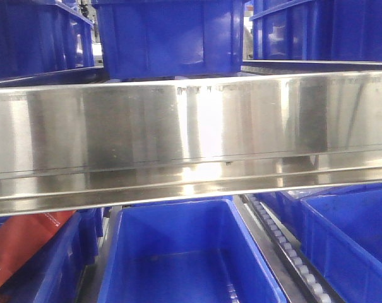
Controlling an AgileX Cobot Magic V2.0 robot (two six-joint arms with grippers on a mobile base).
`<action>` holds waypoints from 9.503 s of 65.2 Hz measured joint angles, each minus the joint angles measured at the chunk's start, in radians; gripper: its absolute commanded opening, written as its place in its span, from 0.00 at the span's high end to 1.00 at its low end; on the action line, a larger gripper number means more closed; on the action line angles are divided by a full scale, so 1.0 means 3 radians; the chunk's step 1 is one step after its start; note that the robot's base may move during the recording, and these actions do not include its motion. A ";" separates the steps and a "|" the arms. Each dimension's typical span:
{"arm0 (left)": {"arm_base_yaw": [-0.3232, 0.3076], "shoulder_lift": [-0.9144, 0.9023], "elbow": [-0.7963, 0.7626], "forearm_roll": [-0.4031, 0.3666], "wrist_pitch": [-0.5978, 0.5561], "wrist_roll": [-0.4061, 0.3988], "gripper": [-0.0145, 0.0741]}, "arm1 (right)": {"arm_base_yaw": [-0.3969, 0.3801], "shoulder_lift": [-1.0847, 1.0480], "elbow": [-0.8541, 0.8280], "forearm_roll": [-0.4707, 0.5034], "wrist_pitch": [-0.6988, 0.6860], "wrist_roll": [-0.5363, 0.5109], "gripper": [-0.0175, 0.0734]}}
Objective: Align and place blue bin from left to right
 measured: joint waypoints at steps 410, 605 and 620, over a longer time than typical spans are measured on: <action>-0.0110 -0.5444 0.5758 0.0068 -0.1867 0.0057 0.96 | -0.0334 -0.4859 0.5706 -0.0232 -0.2763 -0.0456 0.99; 0.0855 -0.5444 0.6942 0.0218 -0.2850 0.0076 0.96 | -0.0463 -0.4859 0.5706 -0.0243 -0.2823 -0.0494 0.99; 0.0855 -0.5444 0.6942 0.0218 -0.2850 0.0076 0.96 | -0.1083 -0.4867 0.5956 0.0051 -0.3168 -0.0704 0.99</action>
